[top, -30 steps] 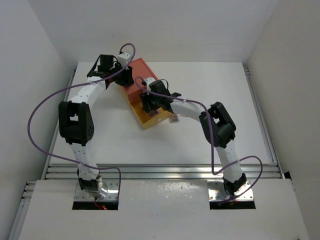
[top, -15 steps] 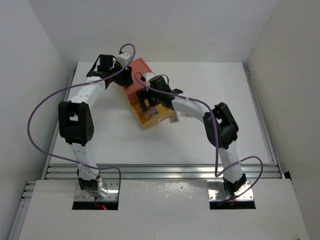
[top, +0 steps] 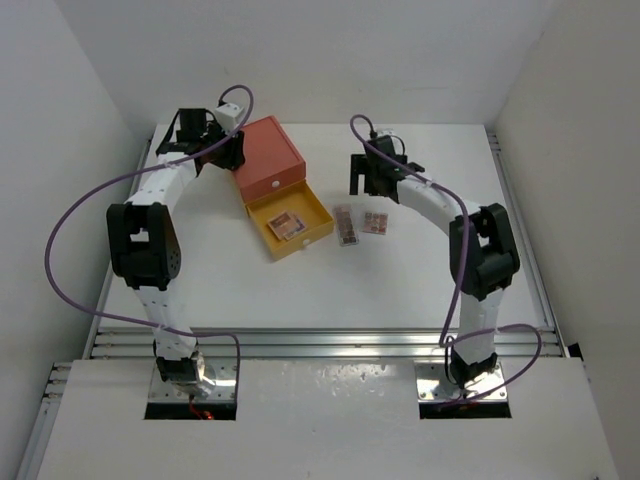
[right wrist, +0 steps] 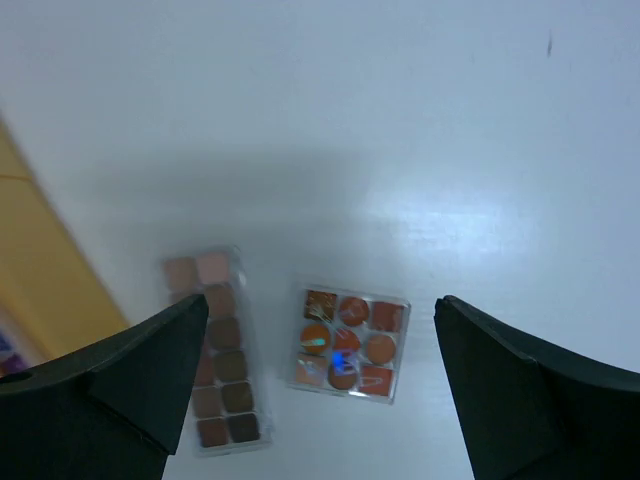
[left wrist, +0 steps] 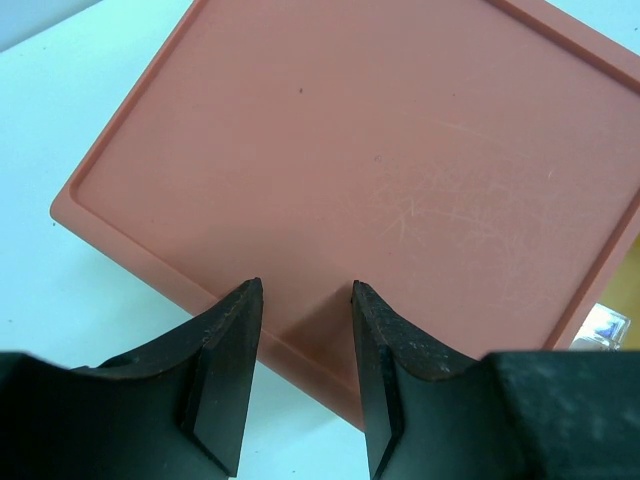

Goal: Organize the makeup

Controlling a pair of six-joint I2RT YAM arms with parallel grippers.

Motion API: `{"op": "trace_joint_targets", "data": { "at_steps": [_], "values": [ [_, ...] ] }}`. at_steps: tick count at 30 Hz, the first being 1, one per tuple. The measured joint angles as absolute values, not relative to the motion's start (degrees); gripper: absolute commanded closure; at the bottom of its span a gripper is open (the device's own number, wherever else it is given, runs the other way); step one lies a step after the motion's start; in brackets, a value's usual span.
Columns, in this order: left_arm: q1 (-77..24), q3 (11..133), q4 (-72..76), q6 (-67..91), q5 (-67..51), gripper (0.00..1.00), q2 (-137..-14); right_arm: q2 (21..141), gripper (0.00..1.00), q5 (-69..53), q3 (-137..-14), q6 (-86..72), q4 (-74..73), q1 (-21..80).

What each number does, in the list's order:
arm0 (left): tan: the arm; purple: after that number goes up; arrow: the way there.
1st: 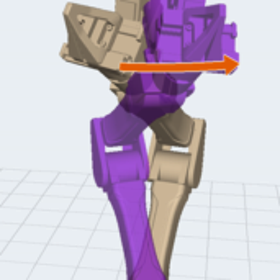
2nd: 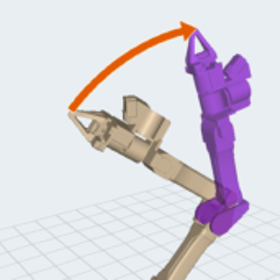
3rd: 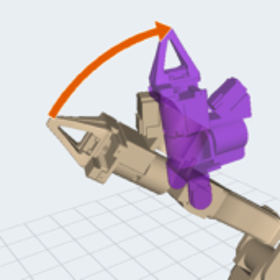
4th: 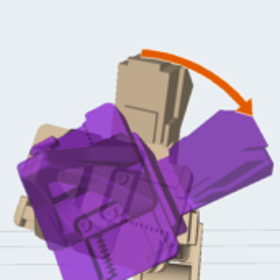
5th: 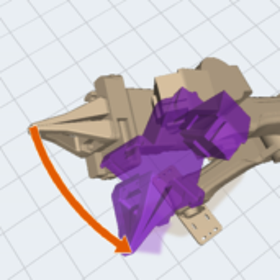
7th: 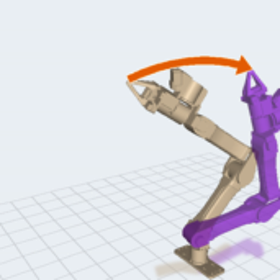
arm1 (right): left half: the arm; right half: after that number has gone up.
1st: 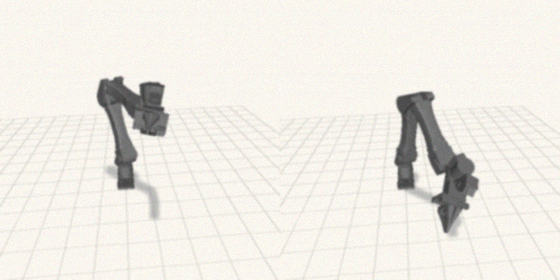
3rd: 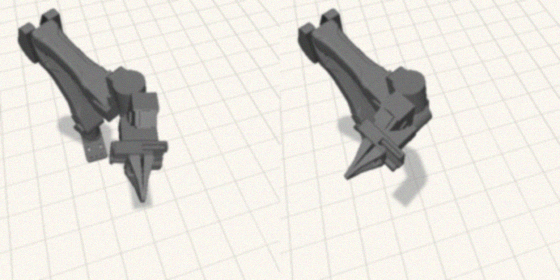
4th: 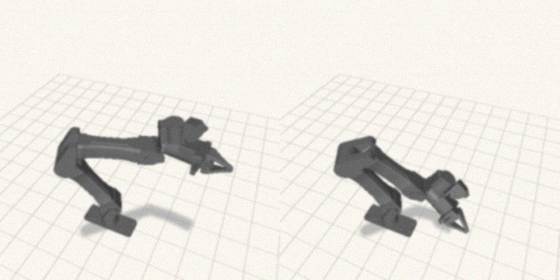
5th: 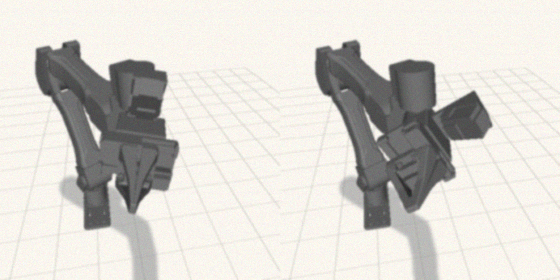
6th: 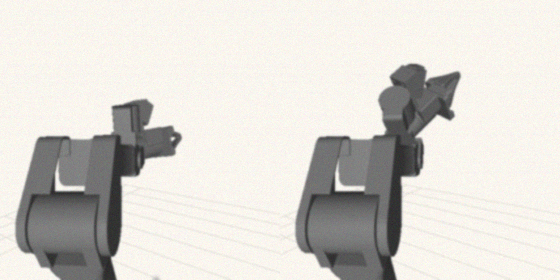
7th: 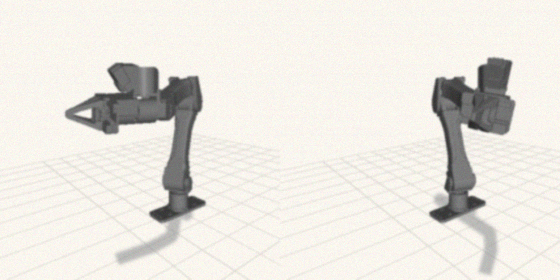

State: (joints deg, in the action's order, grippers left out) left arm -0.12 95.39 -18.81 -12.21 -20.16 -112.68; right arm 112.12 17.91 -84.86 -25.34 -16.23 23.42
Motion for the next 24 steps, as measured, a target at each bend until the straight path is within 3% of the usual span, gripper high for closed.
{"op": "trace_joint_targets", "data": {
  "at_steps": [9,14,16,19,20,21,24],
  "values": [
    [0.1,95.4,-18.8,-12.8,-20.1,0.53,-112.7,119.7,0.03,17.6,-83.3,-30.7,-24.7,22.6],
    [0.1,95.4,-18.8,-12.8,-20.1,0.53,-112.7,121.6,0.13,17.5,-83.5,-32.7,-26.6,22.6],
    [0.1,95.4,-18.8,-12.8,-20.1,0.53,-112.7,121.6,0.21,17.8,-83.5,-33.5,-26.7,22.6],
    [0.1,95.4,-18.8,-12.8,-20.1,0.53,-112.7,121.6,0.42,17.7,-83.2,-34.1,-26.3,22.5],
    [0.1,95.4,-18.8,-12.8,-20.1,0.53,-112.7,121.6,0.50,17.7,-83.2,-34.1,-26.2,22.5],
    [0.1,95.4,-18.8,-12.8,-20.1,0.53,-112.7,121.6,0.64,17.5,-83.1,-34.1,-26.2,22.3],
    [0.1,95.4,-18.8,-12.8,-20.1,0.53,-112.7,121.4,0.76,17.2,-83.0,-34.1,-25.7,21.7]
  ]
}}
